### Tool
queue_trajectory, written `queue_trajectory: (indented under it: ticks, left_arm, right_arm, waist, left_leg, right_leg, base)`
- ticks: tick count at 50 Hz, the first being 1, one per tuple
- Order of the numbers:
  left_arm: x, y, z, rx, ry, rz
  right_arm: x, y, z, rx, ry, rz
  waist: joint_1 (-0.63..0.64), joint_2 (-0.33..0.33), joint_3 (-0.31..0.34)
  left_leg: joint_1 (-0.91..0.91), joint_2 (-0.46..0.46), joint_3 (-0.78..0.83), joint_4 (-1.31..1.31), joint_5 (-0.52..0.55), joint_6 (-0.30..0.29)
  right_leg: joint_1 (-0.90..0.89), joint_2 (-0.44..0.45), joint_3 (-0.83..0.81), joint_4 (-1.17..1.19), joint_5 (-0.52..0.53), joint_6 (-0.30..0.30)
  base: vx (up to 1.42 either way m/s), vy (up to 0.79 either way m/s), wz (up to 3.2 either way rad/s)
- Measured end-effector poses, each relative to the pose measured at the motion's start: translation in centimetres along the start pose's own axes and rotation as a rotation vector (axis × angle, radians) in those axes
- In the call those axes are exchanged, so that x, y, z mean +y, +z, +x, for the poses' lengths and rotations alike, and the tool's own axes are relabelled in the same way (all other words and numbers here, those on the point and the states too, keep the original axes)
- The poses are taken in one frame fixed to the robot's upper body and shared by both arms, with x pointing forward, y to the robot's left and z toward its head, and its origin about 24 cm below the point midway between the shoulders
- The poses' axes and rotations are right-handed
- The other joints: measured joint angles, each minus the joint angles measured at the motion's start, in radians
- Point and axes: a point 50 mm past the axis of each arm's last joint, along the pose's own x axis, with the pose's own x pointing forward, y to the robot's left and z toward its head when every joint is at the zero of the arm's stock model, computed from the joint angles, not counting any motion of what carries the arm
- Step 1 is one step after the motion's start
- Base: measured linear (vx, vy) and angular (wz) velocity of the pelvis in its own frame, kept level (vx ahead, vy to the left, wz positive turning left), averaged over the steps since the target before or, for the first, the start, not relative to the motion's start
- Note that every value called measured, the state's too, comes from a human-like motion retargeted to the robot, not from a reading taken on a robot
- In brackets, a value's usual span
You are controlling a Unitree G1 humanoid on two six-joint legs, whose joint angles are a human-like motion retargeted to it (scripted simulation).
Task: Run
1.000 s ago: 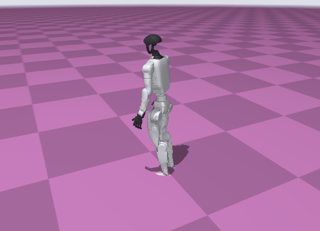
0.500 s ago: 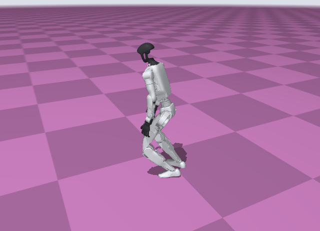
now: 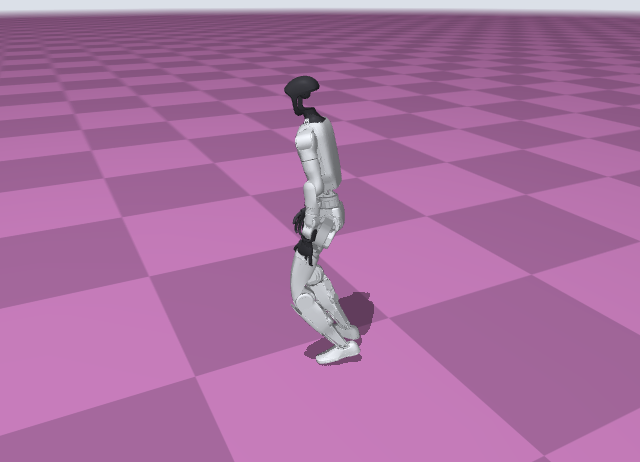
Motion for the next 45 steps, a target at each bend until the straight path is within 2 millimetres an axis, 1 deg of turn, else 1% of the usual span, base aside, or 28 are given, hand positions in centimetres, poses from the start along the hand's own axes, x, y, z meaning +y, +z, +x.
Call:
queue_trajectory:
  ticks: [2,3,5,6,7,8,10,12,13,15,16,17,18,20,22,24,25,27,28,30,32,33,34,35,37,40,43,45]
  left_arm:
    - [0.6,0.4,0.1,-0.017,-0.012,0.03]
    - [1.0,0.7,0.1,-0.026,-0.014,0.059]
    - [1.7,1.4,0.2,-0.049,-0.017,0.128]
    - [2.0,1.3,0.2,-0.051,-0.011,0.153]
    - [2.3,1.4,0.2,-0.055,0.001,0.176]
    - [2.8,1.5,0.1,-0.063,0.023,0.194]
    - [4.0,1.8,0.0,-0.082,0.109,0.198]
    - [5.1,2.2,0.0,-0.095,0.225,0.13]
    - [5.0,2.1,0.0,-0.096,0.255,0.084]
    - [3.8,1.3,-0.1,-0.079,0.243,0.04]
    - [2.7,0.3,-0.3,-0.056,0.2,0.053]
    - [1.7,-0.6,-0.5,-0.034,0.157,0.068]
    - [1.0,-1.6,-0.7,-0.012,0.117,0.091]
    - [-0.2,-3.3,-1.3,0.032,0.045,0.147]
    - [-0.9,-4.5,-1.7,0.062,-0.021,0.213]
    - [-1.1,-5.2,-1.9,0.084,-0.069,0.276]
    - [-1.2,-5.4,-2.0,0.092,-0.086,0.307]
    - [-1.2,-6.1,-2.2,0.113,-0.099,0.348]
    - [-1.0,-6.2,-2.3,0.116,-0.091,0.366]
    - [-0.2,-5.6,-2.0,0.102,-0.032,0.369]
    - [1.0,-3.5,-1.2,0.05,0.07,0.319]
    - [1.1,-2.6,-0.9,0.02,0.102,0.279]
    - [1.1,-1.7,-0.7,-0.006,0.124,0.236]
    - [1.1,-0.8,-0.5,-0.031,0.141,0.192]
    - [0.0,-0.5,-0.5,-0.046,0.101,0.172]
    - [-1.0,-0.6,-0.4,-0.042,0.039,0.218]
    - [-1.5,-1.0,-0.4,-0.026,-0.032,0.357]
    - [-1.7,-1.6,-0.5,-0.01,-0.062,0.441]
  right_arm:
    - [-0.5,-0.2,-0.1,0.002,-0.001,-0.002]
    - [-0.7,-0.5,-0.1,0.009,-0.003,0.001]
    - [-1.1,-1.1,-0.2,0.033,-0.01,0.008]
    - [-1.1,-1.7,-0.4,0.054,-0.011,-0.001]
    - [-1.1,-2.2,-0.5,0.074,-0.014,-0.015]
    - [-1.3,-2.6,-0.6,0.09,-0.02,-0.04]
    - [-1.9,-3.0,-0.5,0.105,-0.056,-0.113]
    - [-2.8,-1.9,-0.1,0.073,-0.136,-0.137]
    - [-3.0,-1.2,0.1,0.052,-0.173,-0.118]
    - [-3.0,0.1,0.2,0.0,-0.22,-0.072]
    - [-2.8,0.3,0.2,-0.024,-0.222,-0.054]
    - [-2.6,0.7,0.1,-0.047,-0.221,-0.038]
    - [-2.4,1.0,0.0,-0.071,-0.216,-0.027]
    - [-2.3,1.6,-0.1,-0.106,-0.205,-0.01]
    - [-2.5,2.3,-0.1,-0.135,-0.21,0.0]
    - [-3.1,2.9,0.0,-0.157,-0.218,0.007]
    - [-3.4,3.3,0.1,-0.167,-0.224,0.011]
    - [-3.5,3.4,0.2,-0.163,-0.23,-0.008]
    - [-3.7,3.5,0.4,-0.157,-0.235,-0.028]
    - [-4.1,4.1,0.8,-0.148,-0.25,-0.087]
    - [-4.2,4.7,1.1,-0.143,-0.266,-0.112]
    - [-3.8,4.5,1.1,-0.135,-0.259,-0.112]
    - [-3.3,4.5,1.2,-0.133,-0.239,-0.124]
    - [-2.7,4.5,1.2,-0.134,-0.212,-0.142]
    - [-1.6,3.2,0.9,-0.108,-0.154,-0.179]
    - [-0.6,1.8,0.6,-0.065,-0.105,-0.22]
    - [-0.1,0.5,0.3,-0.012,-0.097,-0.221]
    - [0.1,-0.2,0.2,0.016,-0.105,-0.225]
  waist:
    - [-0.004,0.0,-0.01]
    - [-0.005,0.002,-0.015]
    - [-0.005,0.004,-0.028]
    - [-0.001,0.004,-0.029]
    - [0.004,0.004,-0.029]
    - [0.012,0.004,-0.029]
    - [0.037,0.009,-0.015]
    - [0.092,0.042,-0.03]
    - [0.112,0.052,-0.052]
    - [0.119,0.054,-0.03]
    - [0.093,0.019,-0.008]
    - [0.073,-0.012,0.005]
    - [0.065,-0.032,0.001]
    - [0.059,-0.052,-0.015]
    - [0.058,-0.054,-0.026]
    - [0.061,-0.046,-0.031]
    - [0.062,-0.043,-0.034]
    - [0.069,-0.04,-0.031]
    - [0.076,-0.039,-0.028]
    - [0.104,-0.029,-0.013]
    - [0.123,-0.023,-0.042]
    - [0.13,-0.023,-0.074]
    - [0.122,-0.032,-0.064]
    - [0.108,-0.044,-0.031]
    - [0.077,-0.05,0.027]
    - [0.037,-0.049,0.023]
    - [0.02,-0.03,0.001]
    - [0.017,-0.027,-0.003]
  left_leg:
    - [-0.038,-0.012,0.003,-0.061,0.034,-0.012]
    - [-0.06,-0.022,-0.004,-0.102,0.035,-0.014]
    - [-0.1,-0.052,-0.033,-0.2,0.039,-0.016]
    - [-0.123,-0.063,-0.057,-0.193,0.01,-0.011]
    - [-0.142,-0.073,-0.081,-0.173,-0.029,-0.001]
    - [-0.157,-0.082,-0.105,-0.131,-0.092,0.02]
    - [-0.19,-0.071,-0.126,0.029,-0.287,0.074]
    - [-0.246,0.024,-0.114,0.135,-0.412,0.091]
    - [-0.262,0.053,-0.116,0.151,-0.429,0.082]
    - [-0.158,0.062,-0.121,0.129,-0.399,0.046]
    - [-0.077,0.013,-0.112,0.093,-0.34,0.034]
    - [-0.011,-0.028,-0.103,0.054,-0.271,0.022]
    - [0.022,-0.052,-0.096,0.007,-0.182,0.007]
    - [0.04,-0.066,-0.07,-0.053,-0.048,-0.013]
    - [0.016,-0.066,-0.042,-0.089,-0.014,-0.011]
    - [-0.015,-0.072,-0.031,-0.136,-0.027,0.004]
    - [-0.031,-0.078,-0.03,-0.164,-0.035,0.013]
    - [-0.07,-0.09,-0.043,-0.13,-0.115,0.043]
    - [-0.087,-0.095,-0.05,-0.089,-0.188,0.071]
    - [-0.133,-0.067,-0.041,0.061,-0.391,0.135]
    - [-0.214,-0.029,-0.027,0.077,-0.434,0.174]
    - [-0.24,-0.021,-0.024,0.071,-0.434,0.173]
    - [-0.207,-0.035,-0.023,0.068,-0.434,0.165]
    - [-0.145,-0.06,-0.023,0.065,-0.434,0.154]
    - [0.008,-0.107,-0.044,0.012,-0.368,0.119]
    - [0.05,-0.128,-0.047,-0.114,-0.171,0.07]
    - [-0.015,-0.129,-0.052,-0.199,-0.143,0.067]
    - [-0.059,-0.14,-0.071,-0.214,-0.195,0.087]
  right_leg:
    - [-0.027,0.008,0.002,-0.088,0.078,0.054]
    - [-0.044,0.014,-0.003,-0.146,0.099,0.076]
    - [-0.082,0.019,-0.01,-0.237,0.124,0.101]
    - [-0.101,0.018,-0.008,-0.22,0.093,0.095]
    - [-0.119,0.016,-0.007,-0.19,0.045,0.082]
    - [-0.133,0.011,-0.01,-0.136,-0.035,0.053]
    - [-0.163,0.0,-0.027,0.022,-0.241,-0.033]
    - [-0.205,0.066,-0.035,0.011,-0.241,-0.123]
    - [-0.215,0.092,-0.039,0.002,-0.241,-0.149]
    - [-0.102,0.1,-0.06,-0.021,-0.241,-0.14]
    - [-0.033,0.053,-0.05,0.015,-0.237,-0.09]
    - [0.024,0.016,-0.038,0.028,-0.2,-0.04]
    - [0.053,-0.001,-0.019,0.0,-0.098,0.009]
    - [0.069,-0.018,0.01,-0.043,0.077,0.086]
    - [0.053,-0.025,0.023,-0.086,0.139,0.128]
    - [0.031,-0.033,0.015,-0.149,0.145,0.149]
    - [0.017,-0.04,0.011,-0.174,0.14,0.153]
    - [-0.017,-0.057,0.011,-0.134,0.042,0.133]
    - [-0.032,-0.067,0.01,-0.093,-0.05,0.107]
    - [-0.074,-0.073,-0.003,0.005,-0.241,0.028]
    - [-0.159,-0.063,-0.02,0.007,-0.241,-0.046]
    - [-0.188,-0.061,-0.03,0.016,-0.241,-0.063]
    - [-0.173,-0.073,-0.03,0.047,-0.241,-0.058]
    - [-0.136,-0.091,-0.025,0.088,-0.241,-0.042]
    - [-0.035,-0.092,0.009,0.125,-0.216,0.017]
    - [-0.047,-0.07,0.055,0.012,-0.018,0.099]
    - [-0.102,-0.028,0.066,-0.168,0.06,0.151]
    - [-0.129,-0.017,0.064,-0.19,0.032,0.151]
  base:
    - [0.69,-0.01,0.51]
    - [0.67,-0.02,0.45]
    - [0.65,-0.03,0.42]
    - [0.62,-0.04,0.3]
    - [0.61,-0.05,0.17]
    - [0.61,-0.06,0.04]
    - [0.56,-0.06,-0.42]
    - [0.48,-0.04,-1.11]
    - [0.61,-0.09,-0.63]
    - [0.79,-0.13,0.44]
    - [0.89,-0.16,1.45]
    - [0.85,-0.17,1.58]
    - [0.75,-0.17,1.06]
    - [0.66,-0.16,0.57]
    - [0.61,-0.16,0.33]
    - [0.59,-0.15,0.23]
    - [0.56,-0.15,0.21]
    - [0.53,-0.15,0.15]
    - [0.52,-0.14,-0.08]
    - [0.45,-0.12,-0.43]
    - [0.4,-0.14,-0.35]
    - [0.59,-0.17,0.06]
    - [0.73,-0.18,0.39]
    - [0.85,-0.2,0.69]
    - [0.89,-0.22,0.74]
    - [0.77,-0.22,0.47]
    - [0.75,-0.22,0.23]
    - [0.76,-0.23,0.01]
